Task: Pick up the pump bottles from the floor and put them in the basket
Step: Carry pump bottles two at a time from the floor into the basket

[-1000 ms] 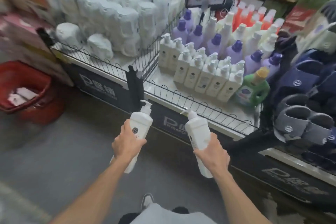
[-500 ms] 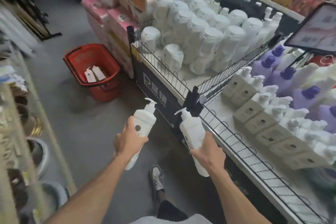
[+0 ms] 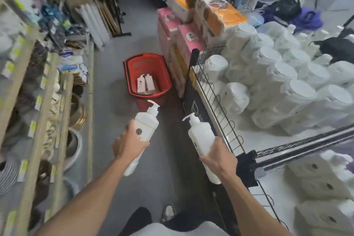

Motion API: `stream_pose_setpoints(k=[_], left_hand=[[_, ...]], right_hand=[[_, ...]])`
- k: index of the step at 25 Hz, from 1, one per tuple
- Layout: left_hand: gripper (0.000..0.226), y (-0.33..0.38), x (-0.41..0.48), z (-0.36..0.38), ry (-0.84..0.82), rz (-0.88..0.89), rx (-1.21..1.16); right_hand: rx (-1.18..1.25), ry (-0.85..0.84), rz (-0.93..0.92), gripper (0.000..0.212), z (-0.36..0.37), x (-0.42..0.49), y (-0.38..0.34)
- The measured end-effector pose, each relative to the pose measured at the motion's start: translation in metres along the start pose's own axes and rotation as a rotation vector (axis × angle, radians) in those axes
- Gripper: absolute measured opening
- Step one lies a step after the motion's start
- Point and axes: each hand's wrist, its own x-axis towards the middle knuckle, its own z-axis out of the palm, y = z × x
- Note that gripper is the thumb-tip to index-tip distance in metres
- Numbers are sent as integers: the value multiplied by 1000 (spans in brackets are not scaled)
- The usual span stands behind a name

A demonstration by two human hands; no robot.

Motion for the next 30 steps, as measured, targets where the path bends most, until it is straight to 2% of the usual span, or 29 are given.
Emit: stream_pose_setpoints(k=[4,9,18,30], left_hand=[[75,-4,55,-13,31,-32,-37],[83,-21,134,-36,33,-53,-32],[76,-52,265,-85,39,-54,6],[76,-38,462,-116,-41,-25,-5]], right_hand=[[-26,-16,-90,63,0,59,-50],[-63,-22,-157,61,9,130,-127],[-102,-21,-183,66,29,223,-249],[-46,-27,-156,72,60,386,-376]])
